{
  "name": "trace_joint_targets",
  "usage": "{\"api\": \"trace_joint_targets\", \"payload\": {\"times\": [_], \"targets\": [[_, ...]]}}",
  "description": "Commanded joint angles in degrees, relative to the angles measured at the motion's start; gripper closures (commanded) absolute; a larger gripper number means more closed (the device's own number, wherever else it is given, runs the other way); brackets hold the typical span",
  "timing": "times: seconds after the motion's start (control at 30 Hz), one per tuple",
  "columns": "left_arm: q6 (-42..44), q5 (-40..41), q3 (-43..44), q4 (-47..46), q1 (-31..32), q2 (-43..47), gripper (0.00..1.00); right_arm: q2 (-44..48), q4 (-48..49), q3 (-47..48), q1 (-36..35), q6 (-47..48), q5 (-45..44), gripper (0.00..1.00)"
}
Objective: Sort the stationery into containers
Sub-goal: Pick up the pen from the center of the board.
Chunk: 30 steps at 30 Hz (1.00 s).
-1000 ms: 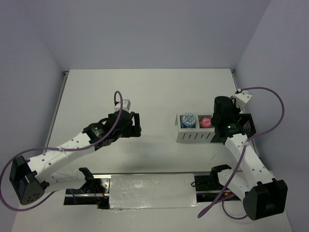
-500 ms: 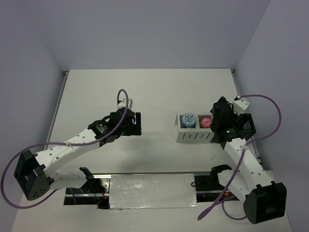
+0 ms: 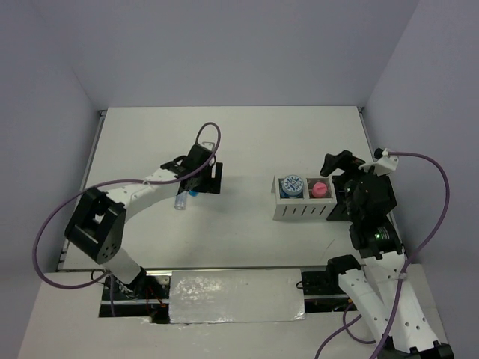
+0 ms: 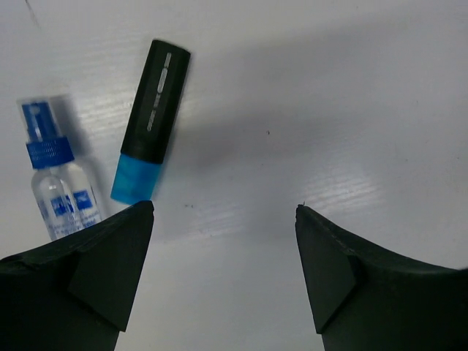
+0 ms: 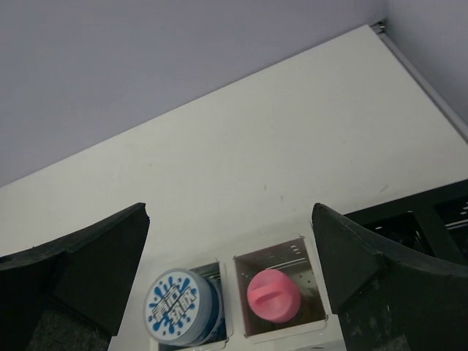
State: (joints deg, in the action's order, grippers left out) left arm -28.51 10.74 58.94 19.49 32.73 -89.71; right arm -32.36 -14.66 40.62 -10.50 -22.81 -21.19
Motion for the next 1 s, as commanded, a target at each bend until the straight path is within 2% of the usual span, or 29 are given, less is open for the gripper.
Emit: {"api": "trace_joint_targets", "payload": {"times": [0.0, 0.3, 0.7, 0.8, 0.97], "targets": [[5.04, -1.96, 5.83, -0.60, -0.65, -3.53, 0.10, 1.33, -1.78, 2.97, -0.48, 2.50, 9.49, 0.00], [5.66, 0.60, 11.81, 4.42, -4.16, -11.18, 0.16, 2.83, -3.98, 4.12, -0.57, 3.03, 14.77, 0.00], [5.40, -0.55, 9.36, 2.31, -6.01, -15.40, 0.18, 4.50, -5.12, 6.22, -0.75, 2.42, 19.34, 0.00], [4.87, -1.07, 8.39, 2.05, -6.10, -16.10, 0.25, 4.76, -5.30, 6.57, -0.83, 2.24, 19.78, 0.00], [3.64, -0.28, 6.11, 1.35, -6.10, -16.90, 0.31, 4.94, -5.56, 7.28, -1.10, 1.89, 20.66, 0.00]]}}
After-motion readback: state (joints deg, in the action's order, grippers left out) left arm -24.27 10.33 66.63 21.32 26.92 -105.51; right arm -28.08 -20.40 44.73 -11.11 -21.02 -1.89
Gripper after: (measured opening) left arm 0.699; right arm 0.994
